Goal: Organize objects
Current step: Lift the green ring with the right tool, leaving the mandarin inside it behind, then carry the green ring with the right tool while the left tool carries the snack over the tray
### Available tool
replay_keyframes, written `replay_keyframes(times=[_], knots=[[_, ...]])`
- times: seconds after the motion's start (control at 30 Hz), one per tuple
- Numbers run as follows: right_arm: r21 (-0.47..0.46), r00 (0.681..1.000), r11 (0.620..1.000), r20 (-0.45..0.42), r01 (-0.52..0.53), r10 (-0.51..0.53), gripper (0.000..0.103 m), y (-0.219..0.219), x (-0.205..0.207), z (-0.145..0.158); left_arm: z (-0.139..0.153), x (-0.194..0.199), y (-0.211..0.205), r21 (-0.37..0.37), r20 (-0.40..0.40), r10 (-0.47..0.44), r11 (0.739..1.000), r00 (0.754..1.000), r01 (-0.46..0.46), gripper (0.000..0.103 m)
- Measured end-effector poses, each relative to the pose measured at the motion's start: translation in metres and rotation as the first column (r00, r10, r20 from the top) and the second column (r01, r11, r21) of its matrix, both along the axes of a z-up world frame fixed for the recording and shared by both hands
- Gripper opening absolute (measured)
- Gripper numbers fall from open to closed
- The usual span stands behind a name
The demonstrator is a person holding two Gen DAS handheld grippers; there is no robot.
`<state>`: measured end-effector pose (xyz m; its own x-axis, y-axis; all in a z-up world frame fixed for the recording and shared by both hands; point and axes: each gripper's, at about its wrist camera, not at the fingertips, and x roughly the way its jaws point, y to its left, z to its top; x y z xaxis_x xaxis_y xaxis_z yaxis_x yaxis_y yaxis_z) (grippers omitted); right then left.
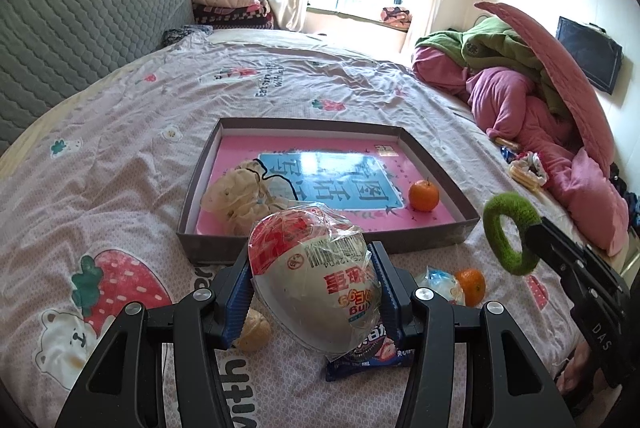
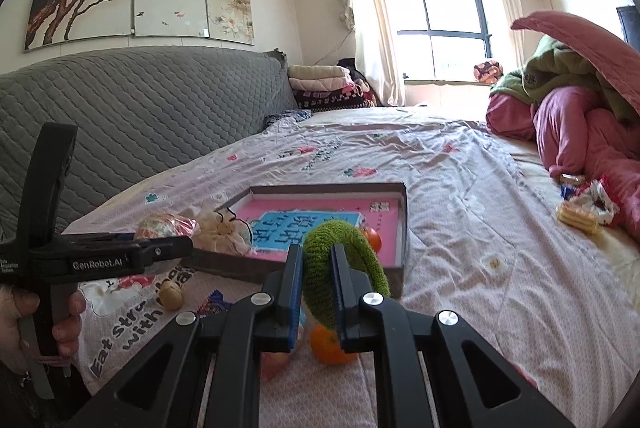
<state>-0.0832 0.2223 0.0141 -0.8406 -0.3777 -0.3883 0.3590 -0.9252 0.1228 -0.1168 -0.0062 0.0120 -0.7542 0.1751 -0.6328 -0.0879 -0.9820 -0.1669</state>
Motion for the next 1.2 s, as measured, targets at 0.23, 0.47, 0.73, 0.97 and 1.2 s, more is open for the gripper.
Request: replay_keyframes(times=[0.23, 0.47, 0.73, 0.97, 1.2], knots=[[0.012, 0.999, 0.999, -0.034, -0.040, 0.040, 0.014, -0.019, -0.008, 0.012, 0.001, -0.006, 0.002, -0.008, -0.008, -0.005, 1.000, 1.000, 0.005, 0.056], [0.017, 0.996, 0.997, -0.057, -0.069, 0.070, 0.014, -0.033, -0.022, 0.020, 0.005, -0.017, 0.001, -0.006, -0.022, -0.005, 1.000, 1.000, 0.005, 0.056], [0.012, 0.995, 0.997, -0.048, -0.083, 0.083, 0.014, -0.037, -0.037, 0.019, 0.003, -0.028, 0.003, -0.016, -0.024, -0.005, 1.000, 1.000, 0.004, 0.056], [0.019, 0.994, 0.994, -0.035, -0.103, 0.104, 0.014, -0.040, -0.048, 0.015, 0.004, -0.035, 0.002, -0.017, -0.029, -0.003, 1.000, 1.000, 0.002, 0.056], [0.023, 0.992, 0.992, -0.037, -0.120, 0.121, 0.014, -0.044, -0.055, 0.017, 0.004, -0.044, 0.004, -0.029, -0.024, -0.010, 1.000, 1.000, 0.009, 0.056]])
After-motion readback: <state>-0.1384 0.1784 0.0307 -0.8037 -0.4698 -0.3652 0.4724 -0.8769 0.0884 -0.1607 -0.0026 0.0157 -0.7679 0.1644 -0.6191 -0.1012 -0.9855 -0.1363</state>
